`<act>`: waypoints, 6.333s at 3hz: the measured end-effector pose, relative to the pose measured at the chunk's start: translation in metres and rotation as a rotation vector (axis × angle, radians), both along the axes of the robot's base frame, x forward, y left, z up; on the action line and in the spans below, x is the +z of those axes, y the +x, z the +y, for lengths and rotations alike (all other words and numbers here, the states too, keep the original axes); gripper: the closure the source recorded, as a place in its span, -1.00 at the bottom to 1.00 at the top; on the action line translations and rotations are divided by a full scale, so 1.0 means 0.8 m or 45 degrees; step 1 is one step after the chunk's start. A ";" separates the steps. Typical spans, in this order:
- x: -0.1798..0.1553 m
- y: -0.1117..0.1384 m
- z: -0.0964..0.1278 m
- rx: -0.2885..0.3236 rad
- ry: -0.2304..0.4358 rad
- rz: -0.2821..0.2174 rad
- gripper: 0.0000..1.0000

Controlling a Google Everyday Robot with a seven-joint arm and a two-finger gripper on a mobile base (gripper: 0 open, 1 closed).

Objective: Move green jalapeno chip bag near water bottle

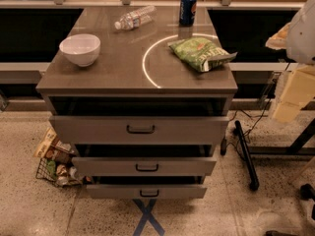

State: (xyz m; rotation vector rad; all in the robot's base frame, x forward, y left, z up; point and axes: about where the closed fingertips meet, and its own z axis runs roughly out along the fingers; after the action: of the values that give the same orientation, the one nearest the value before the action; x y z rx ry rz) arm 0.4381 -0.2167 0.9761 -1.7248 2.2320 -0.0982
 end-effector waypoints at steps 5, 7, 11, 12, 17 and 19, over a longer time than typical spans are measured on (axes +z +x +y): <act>-0.077 0.122 -0.007 -0.563 0.639 -0.213 -1.00; -0.051 0.218 -0.012 -0.800 0.881 -0.462 -1.00; -0.053 0.288 0.014 -0.780 0.997 -0.572 -1.00; -0.076 0.317 0.026 -0.756 1.018 -0.578 -1.00; -0.138 0.413 0.044 -0.575 1.038 -0.566 0.55; -0.064 0.437 0.105 -0.565 1.117 -0.664 1.00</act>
Offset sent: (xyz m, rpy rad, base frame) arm 0.0452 -0.0046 -0.0155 0.2614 -0.0991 -0.1207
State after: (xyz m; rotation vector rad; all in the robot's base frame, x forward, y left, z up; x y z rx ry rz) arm 0.7877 -0.1327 0.9249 -0.6404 1.7940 0.2651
